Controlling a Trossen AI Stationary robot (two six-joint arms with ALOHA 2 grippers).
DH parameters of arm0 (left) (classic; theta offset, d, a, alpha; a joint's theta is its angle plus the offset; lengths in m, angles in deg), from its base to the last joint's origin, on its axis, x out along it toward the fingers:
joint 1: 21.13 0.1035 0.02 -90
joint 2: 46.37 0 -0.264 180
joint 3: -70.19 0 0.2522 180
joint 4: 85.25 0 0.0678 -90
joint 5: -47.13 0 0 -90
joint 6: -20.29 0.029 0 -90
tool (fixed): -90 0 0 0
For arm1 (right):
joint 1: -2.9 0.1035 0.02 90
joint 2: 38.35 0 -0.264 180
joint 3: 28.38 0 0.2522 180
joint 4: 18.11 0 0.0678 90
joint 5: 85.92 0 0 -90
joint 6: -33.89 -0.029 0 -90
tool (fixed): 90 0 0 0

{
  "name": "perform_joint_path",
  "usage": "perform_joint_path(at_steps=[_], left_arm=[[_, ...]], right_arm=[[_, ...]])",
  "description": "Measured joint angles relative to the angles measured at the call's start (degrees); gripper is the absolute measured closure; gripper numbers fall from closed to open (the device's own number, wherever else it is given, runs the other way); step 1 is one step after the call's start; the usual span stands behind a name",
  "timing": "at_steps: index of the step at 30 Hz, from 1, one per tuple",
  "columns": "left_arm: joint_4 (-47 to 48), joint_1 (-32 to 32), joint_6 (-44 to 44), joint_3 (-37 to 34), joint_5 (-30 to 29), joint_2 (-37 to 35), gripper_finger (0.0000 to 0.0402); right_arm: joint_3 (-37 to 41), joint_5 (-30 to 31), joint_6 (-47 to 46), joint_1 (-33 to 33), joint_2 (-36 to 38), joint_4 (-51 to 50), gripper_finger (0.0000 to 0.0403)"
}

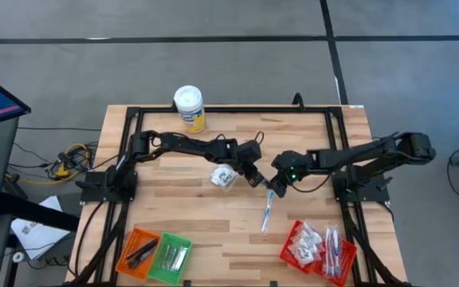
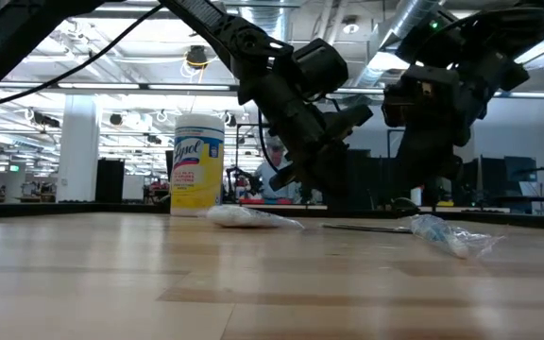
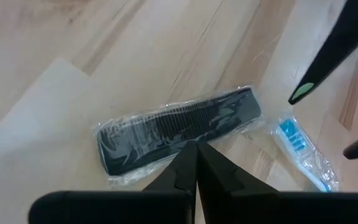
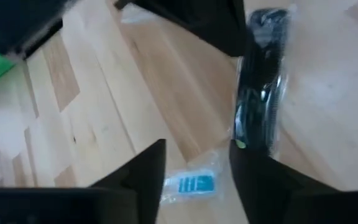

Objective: Pick & Place Travel size toiletries
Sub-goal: Put the black comb into the orange basket

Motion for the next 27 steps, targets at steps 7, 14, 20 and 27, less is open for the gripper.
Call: perform_joint_path(at_steps=[7,14,20,27], left_arm=[[-0.1,0.1,-0.6,-1.8,-0.1,0.4,0.0401],[-2.2,0.4,-2.0,-5.7,0.8,0.3,0.0401],[-6.9,-0.1,-2.0,-6.0,0.8,-0.1,0.0401],[-7.2,0.9,-2.8,-6.3,0.5,-0.2,0.0401]], right_arm=[[0.0,1.7,-0.1,0.8,0.0,0.5,0.0173],[0.0,1.7,-0.1,0.4,0.0,0.3,0.0176],[0.0,1.7,-0.1,0.4,0.0,0.2,0.0193],[0.0,1.9,0.0,0.4,0.0,0.2,0.0204]])
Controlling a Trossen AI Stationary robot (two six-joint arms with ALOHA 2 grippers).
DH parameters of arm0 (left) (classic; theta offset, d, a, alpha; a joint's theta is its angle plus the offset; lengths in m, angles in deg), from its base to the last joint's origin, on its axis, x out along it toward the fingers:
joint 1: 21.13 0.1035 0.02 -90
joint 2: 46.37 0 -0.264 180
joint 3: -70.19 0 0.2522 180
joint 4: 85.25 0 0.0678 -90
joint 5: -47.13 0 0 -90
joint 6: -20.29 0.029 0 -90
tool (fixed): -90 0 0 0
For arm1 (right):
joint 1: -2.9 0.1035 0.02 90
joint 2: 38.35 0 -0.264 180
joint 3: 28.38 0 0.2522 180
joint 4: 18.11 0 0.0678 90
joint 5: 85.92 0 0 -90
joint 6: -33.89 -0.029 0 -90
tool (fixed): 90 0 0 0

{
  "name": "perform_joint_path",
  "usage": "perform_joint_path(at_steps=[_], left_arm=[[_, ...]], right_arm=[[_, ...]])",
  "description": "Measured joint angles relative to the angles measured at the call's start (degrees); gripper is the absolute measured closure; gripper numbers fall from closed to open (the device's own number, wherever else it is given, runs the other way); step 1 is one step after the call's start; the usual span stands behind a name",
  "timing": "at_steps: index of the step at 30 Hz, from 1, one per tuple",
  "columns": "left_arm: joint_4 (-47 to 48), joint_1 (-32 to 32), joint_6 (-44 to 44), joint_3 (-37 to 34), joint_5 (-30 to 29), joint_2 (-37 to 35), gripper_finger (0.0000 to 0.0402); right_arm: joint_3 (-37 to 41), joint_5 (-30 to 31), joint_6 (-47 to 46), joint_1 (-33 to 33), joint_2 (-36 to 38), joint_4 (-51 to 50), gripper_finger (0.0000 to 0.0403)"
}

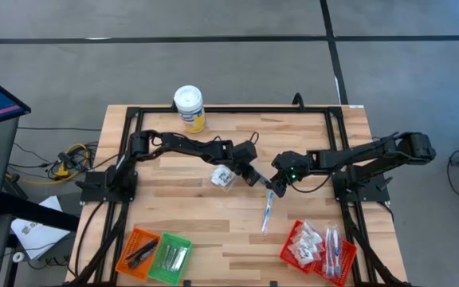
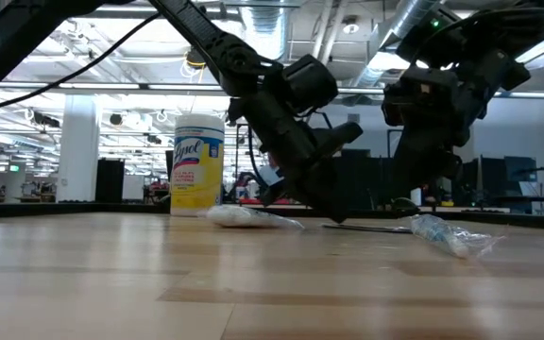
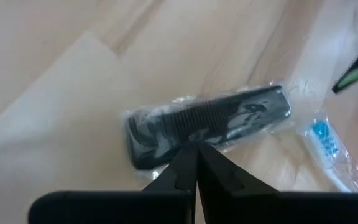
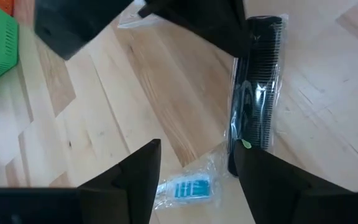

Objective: Pick & Place Travel size toiletries
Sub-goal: Put the black comb into the orange basket

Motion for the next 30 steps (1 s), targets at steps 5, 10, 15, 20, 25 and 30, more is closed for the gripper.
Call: perform_joint_path(at_steps=[5,10,15,20,25,30], left_arm=[[-0.1,0.7,0.0,0.0,-0.2,0.0,0.0401],[-0.1,0.6,0.0,0.0,-0.5,0.0,0.0401],[-0.1,0.5,0.0,0.0,-0.3,0.4,0.0401],[-1.1,0.5,-0.2,-1.2,-0.1,0.3,0.0400],[-1.2,0.5,-0.2,-1.8,0.0,0.2,0.0400],[-3.4,0.4,0.4,-2.1,-0.6,-0.3,0.0400]], right_arm=[[0.0,0.0,0.1,-0.4,0.0,0.0,0.0200],[0.0,0.0,0.4,-0.8,0.0,-0.1,0.0190],[0.0,0.0,0.6,-0.9,-0.2,0.0,0.0184],[0.0,-0.1,0.6,-0.8,-1.6,0.5,0.0184],[0.0,-0.2,0.6,-0.6,-2.1,0.2,0.0183],[0.0,-0.2,0.6,-0.6,-2.1,-0.2,0.0183]])
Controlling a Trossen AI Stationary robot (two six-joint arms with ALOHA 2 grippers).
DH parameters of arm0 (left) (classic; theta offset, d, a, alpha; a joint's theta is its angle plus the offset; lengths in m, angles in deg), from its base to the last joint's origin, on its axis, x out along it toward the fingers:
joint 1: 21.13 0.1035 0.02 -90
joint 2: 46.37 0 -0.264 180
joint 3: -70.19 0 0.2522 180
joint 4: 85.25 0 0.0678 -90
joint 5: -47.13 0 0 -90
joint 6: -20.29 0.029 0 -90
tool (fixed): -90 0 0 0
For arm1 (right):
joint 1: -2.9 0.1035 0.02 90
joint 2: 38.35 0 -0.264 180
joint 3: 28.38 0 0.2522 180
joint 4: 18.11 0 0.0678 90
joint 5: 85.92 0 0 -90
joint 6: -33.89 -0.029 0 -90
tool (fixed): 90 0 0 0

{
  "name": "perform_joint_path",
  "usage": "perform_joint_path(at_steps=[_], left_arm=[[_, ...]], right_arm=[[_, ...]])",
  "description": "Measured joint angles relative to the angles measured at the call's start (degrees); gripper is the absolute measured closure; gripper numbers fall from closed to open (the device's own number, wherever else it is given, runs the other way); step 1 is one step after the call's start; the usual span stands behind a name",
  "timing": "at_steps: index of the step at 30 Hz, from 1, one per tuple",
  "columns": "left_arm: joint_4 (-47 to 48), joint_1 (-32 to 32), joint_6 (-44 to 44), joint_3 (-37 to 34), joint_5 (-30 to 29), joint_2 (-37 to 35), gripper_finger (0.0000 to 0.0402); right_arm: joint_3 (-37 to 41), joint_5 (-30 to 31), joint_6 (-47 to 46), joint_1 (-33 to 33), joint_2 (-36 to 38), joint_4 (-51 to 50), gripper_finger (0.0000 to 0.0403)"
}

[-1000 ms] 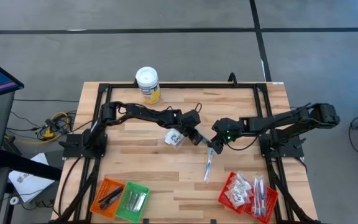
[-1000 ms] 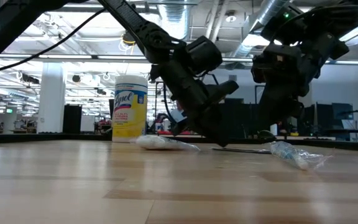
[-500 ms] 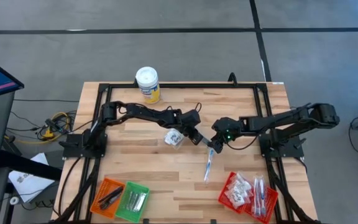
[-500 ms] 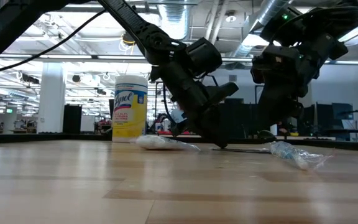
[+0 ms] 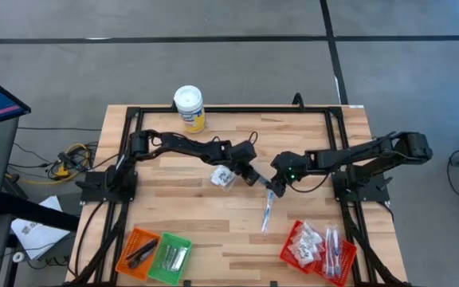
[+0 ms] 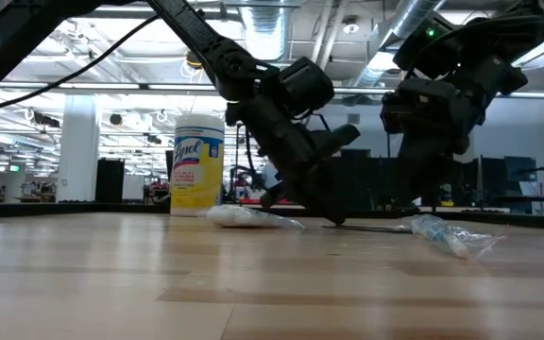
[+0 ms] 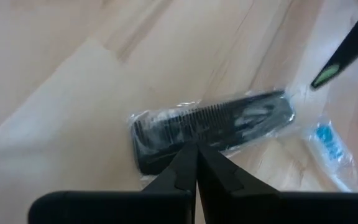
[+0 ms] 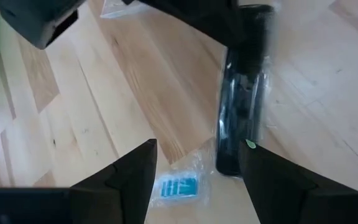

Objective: Pick & Place Travel size toiletries
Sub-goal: Put the black comb into the orange basket

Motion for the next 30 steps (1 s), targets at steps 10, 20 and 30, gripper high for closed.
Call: perform_joint_path(at_steps=[10,20,30], left_arm=[[-2.0,-1.3,-0.4,0.1,-0.3,-0.9,0.0400],[-2.0,-1.8,-0.7,0.1,-1.3,-0.9,0.0401],[0.6,-1.8,-0.7,0.1,-2.1,-0.9,0.0401]], right_arm=[[0.0,0.0,0.6,0.0,0.0,-0.8,0.0183],[0.0,0.0,1.1,-0.4,0.0,-1.7,0.0185],[0.0,0.4,2.2,-0.5,0.0,-0.6,0.0199]])
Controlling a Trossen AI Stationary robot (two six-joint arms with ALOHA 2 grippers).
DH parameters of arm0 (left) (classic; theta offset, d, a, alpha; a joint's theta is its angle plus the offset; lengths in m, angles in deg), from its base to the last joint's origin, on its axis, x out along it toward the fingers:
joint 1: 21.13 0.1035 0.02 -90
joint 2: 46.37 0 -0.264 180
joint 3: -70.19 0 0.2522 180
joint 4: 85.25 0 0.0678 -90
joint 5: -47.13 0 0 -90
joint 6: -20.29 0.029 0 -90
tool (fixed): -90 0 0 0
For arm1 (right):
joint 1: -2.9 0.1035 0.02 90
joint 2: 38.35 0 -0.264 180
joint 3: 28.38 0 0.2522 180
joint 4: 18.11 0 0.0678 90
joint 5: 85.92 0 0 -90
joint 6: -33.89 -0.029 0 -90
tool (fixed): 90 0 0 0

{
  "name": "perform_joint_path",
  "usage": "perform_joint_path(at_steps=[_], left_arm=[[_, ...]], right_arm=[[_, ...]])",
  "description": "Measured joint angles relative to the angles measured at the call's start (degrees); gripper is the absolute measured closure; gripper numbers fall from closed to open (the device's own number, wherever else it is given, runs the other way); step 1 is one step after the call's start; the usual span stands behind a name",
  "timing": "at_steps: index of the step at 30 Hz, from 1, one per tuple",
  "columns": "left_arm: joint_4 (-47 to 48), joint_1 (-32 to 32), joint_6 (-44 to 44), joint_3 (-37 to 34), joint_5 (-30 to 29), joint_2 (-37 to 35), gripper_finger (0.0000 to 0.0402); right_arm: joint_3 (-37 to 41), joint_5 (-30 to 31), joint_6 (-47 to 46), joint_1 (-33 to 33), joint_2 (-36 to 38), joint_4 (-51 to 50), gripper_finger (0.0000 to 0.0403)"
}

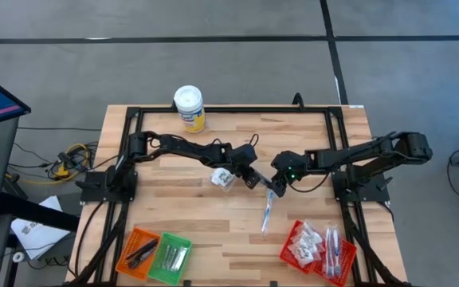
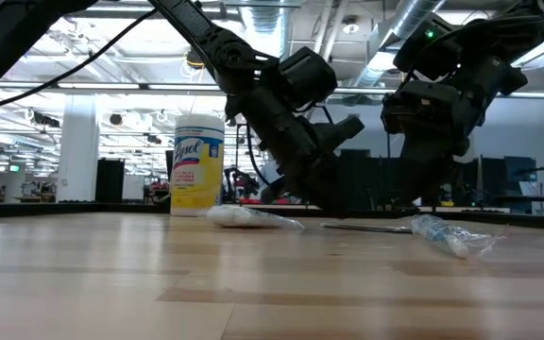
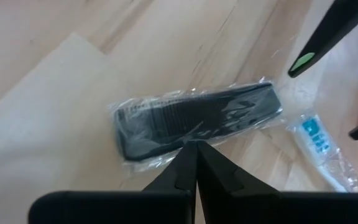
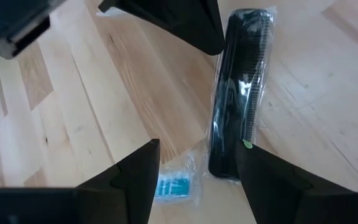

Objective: Pick & Place Travel size toiletries
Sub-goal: Put the black comb into the orange basket

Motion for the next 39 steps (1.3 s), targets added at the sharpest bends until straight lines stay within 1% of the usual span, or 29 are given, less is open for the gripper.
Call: perform_joint_path(at_steps=[11,22,31,39], left_arm=[[0.4,0.0,0.1,0.0,-0.5,0.3,0.0401],[1.2,0.2,0.1,0.1,-0.5,0.8,0.0401],[1.1,0.1,-0.8,0.2,0.1,1.7,0.0401],[1.2,0.0,-0.9,0.2,0.0,1.7,0.0401]], right_arm=[[0.0,1.2,0.4,0.0,0.0,1.3,0.0209],[0.0,1.3,-0.3,0.0,-0.1,1.2,0.0192],[0.0,1.4,-5.3,-0.3,-6.2,5.2,0.0173],[0.0,1.3,-5.6,-0.3,-6.5,6.9,0.0178]])
